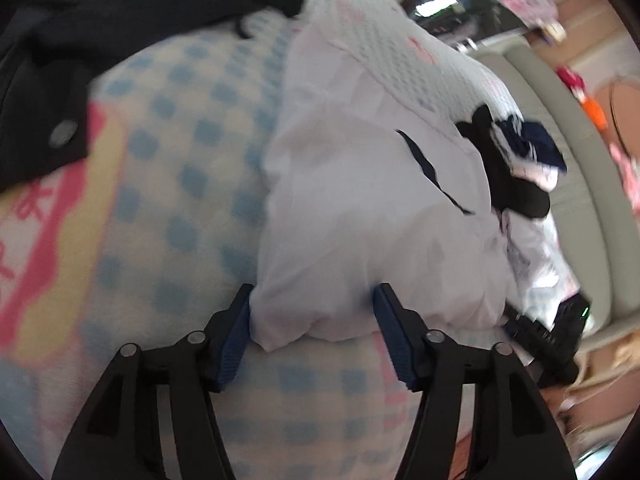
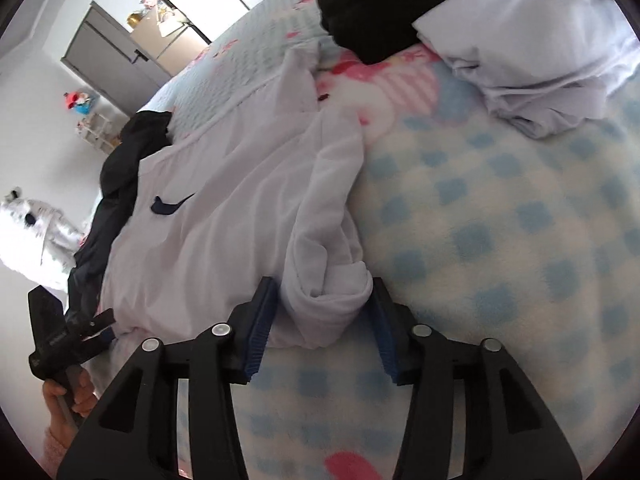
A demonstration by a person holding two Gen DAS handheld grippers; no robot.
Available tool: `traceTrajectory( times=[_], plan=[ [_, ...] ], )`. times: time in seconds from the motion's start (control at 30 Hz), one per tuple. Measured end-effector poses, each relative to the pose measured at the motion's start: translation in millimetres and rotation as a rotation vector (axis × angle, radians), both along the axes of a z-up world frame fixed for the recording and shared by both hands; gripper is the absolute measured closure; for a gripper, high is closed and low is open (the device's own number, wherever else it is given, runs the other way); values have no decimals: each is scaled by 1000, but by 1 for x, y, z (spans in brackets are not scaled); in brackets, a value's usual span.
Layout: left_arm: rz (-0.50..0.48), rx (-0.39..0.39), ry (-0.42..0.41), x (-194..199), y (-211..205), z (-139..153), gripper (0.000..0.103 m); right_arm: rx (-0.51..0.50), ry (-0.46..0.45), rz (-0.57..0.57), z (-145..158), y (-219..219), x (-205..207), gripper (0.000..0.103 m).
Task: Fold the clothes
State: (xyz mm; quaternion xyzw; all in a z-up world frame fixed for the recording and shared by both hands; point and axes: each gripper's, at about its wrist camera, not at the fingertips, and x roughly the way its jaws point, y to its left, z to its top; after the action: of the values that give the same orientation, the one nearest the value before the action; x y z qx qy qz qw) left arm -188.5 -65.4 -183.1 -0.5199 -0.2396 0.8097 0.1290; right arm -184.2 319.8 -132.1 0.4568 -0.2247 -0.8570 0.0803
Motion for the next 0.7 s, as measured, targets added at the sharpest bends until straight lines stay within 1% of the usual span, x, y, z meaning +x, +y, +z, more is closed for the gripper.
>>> traceTrajectory(
  times=[0.03, 0.07, 0.13, 0.23, 0.27, 0.37, 0.47, 0.6, 0.7],
  plan=[
    [0, 5, 1, 0, 2, 1, 65, -3, 0, 0, 0, 0, 0, 77],
    [2, 11, 7, 0, 4, 4, 71, -7, 0, -1, 0, 0, 1, 80],
    [0, 15, 33, 2, 7, 13, 74, -13, 1, -1, 0, 1, 2, 83],
    [-20, 0, 78, 12, 6, 31, 75, -23, 2, -2, 0, 2, 4, 85],
    [-29, 4, 84, 15, 4, 37, 76, -29, 9, -5, 6, 4, 8, 86],
    [-60, 12, 95, 32, -3, 53, 76, -55, 14, -8, 20, 9, 26, 86],
    [-89, -7, 88, 54, -4, 64, 77, -83, 25, -4, 34, 15, 53, 86],
    [-107, -10, 34, 87, -15, 56, 77, -89, -6, -3, 30, 18, 92, 86],
    [-88, -3, -20, 104, -25, 37, 79, -69, -66, 5, 8, 18, 107, 86]
  ],
)
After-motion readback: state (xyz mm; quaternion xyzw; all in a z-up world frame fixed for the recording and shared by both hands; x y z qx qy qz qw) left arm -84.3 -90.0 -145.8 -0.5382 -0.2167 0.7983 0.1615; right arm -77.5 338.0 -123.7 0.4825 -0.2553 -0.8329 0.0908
